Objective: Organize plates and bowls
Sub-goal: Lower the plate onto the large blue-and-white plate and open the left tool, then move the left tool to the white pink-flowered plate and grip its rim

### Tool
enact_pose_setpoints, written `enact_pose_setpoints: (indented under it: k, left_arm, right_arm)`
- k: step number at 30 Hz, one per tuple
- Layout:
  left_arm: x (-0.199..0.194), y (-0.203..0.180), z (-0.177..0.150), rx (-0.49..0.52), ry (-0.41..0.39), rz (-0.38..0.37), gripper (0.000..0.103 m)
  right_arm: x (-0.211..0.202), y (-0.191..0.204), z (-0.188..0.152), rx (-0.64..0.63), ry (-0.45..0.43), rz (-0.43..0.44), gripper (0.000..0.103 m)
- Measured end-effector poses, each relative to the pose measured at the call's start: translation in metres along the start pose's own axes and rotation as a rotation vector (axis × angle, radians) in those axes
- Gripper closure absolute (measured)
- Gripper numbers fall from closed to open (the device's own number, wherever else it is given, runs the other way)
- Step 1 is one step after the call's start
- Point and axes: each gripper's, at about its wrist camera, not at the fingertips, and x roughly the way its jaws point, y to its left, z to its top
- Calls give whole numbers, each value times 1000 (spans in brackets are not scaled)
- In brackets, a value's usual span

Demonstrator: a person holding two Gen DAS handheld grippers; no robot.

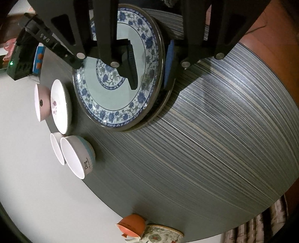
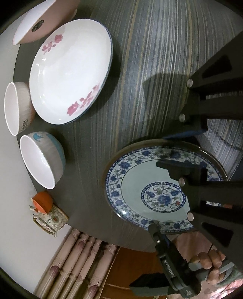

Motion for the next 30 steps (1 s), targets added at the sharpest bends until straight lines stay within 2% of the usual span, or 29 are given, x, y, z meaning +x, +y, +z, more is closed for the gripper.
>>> enact_pose_setpoints:
  k: [7, 14, 18, 22, 28, 30]
  left_arm:
    - [1, -8, -3, 40, -20, 45, 73]
    - [2, -18, -7, 90, -50, 105, 73]
    - [2, -25, -10, 144, -82, 169, 73]
    - [-1, -33, -14, 207, -148, 270, 67]
    - [-3, -32, -14, 206, -158, 271, 66]
    - [-7, -33, -14, 210, -178, 278, 61]
  right_arm:
    - [3, 0, -2, 6, 16, -4, 78]
    - [5, 7, -4, -10, 18, -21, 67]
    - [7, 11, -4, -8, 24, -15, 67]
    - [8, 14, -3, -17, 24, -27, 66]
    - [6, 12, -4, -29, 6, -13, 65]
    - [-1, 9, -6, -34, -22, -11, 65]
